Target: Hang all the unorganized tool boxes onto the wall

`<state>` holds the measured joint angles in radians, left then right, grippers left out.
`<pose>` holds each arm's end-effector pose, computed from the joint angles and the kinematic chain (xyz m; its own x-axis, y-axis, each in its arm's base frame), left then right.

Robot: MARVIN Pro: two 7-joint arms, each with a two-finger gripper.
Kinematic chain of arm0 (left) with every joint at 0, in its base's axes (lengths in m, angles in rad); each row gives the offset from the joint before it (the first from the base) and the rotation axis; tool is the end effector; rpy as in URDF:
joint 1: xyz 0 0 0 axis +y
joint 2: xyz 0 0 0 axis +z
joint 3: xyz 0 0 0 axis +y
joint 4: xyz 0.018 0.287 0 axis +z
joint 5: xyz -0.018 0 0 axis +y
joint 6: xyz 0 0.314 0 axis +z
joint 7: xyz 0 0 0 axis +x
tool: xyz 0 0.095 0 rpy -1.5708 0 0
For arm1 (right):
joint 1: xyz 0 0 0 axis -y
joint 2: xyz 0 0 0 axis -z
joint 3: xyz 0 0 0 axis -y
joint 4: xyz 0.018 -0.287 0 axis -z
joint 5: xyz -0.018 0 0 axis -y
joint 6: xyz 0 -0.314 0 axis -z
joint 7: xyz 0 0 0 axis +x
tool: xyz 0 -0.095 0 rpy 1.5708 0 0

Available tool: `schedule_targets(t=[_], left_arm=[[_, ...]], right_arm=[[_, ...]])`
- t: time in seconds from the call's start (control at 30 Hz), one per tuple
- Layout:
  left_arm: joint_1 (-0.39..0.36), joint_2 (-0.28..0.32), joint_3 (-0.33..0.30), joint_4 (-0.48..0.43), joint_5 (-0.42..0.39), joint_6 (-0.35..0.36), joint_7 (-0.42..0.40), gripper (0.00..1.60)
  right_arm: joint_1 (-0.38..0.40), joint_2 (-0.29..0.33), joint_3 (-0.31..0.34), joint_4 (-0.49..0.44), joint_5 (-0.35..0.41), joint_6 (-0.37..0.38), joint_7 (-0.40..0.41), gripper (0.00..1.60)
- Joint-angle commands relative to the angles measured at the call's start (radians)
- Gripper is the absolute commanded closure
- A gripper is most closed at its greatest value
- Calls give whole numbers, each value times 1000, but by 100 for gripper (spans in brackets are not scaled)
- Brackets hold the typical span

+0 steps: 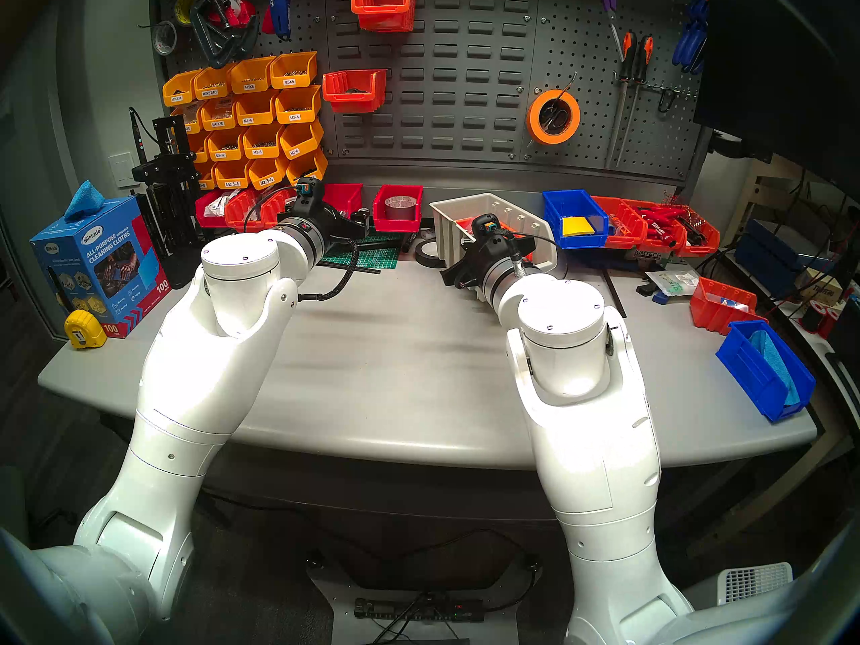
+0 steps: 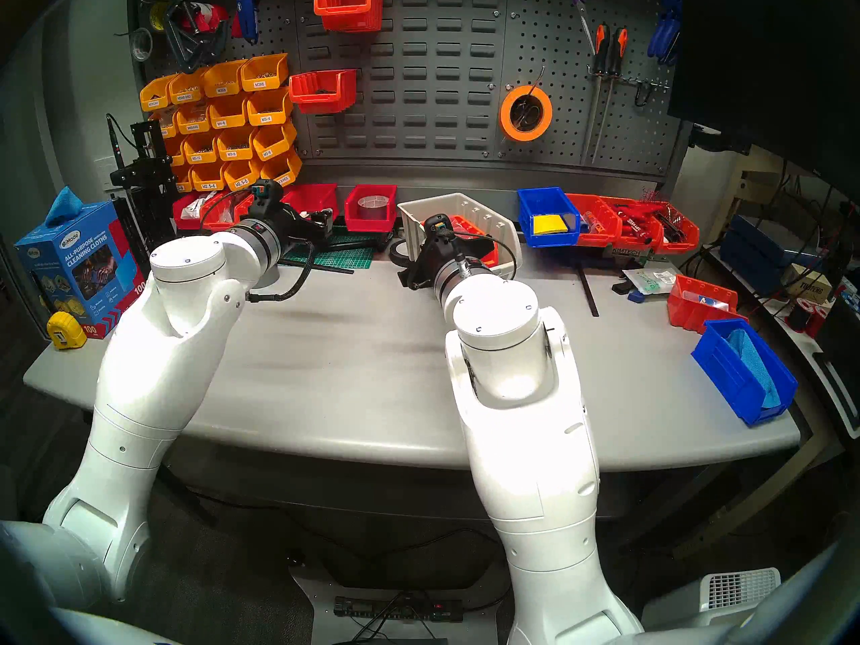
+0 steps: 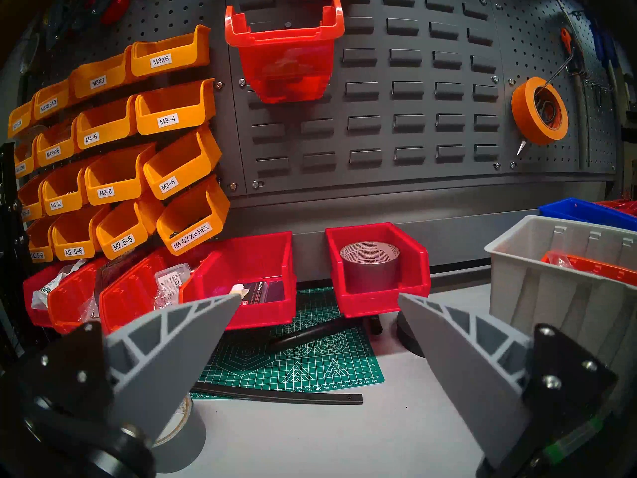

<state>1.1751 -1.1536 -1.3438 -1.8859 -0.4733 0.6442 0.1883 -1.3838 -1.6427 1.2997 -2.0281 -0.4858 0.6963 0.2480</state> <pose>0.4676 0.0035 -0.0861 0.0436 -0.0970 0.9943 -0.1519 -0.9843 -0.0894 0.4134 0.1135 -0.1073 -0.0040 0.3539 0.9353 0.2182 -0.9124 0.3462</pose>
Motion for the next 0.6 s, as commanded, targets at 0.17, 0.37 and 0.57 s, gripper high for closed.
schedule_targets(t=[0.17,0.37,0.57], left_arm=[[-19,-1,-2,-12,1,-8,-1,0],[-19,0,-1,-12,1,-8,0,0],[-19,0,-1,-12,-1,-8,0,0]], right_arm=[[147,-65,28,78,-40,-32,-31,160],[194,-88,58,149,-59,-48,-40,160],[220,-99,90,181,-77,-75,-48,160]])
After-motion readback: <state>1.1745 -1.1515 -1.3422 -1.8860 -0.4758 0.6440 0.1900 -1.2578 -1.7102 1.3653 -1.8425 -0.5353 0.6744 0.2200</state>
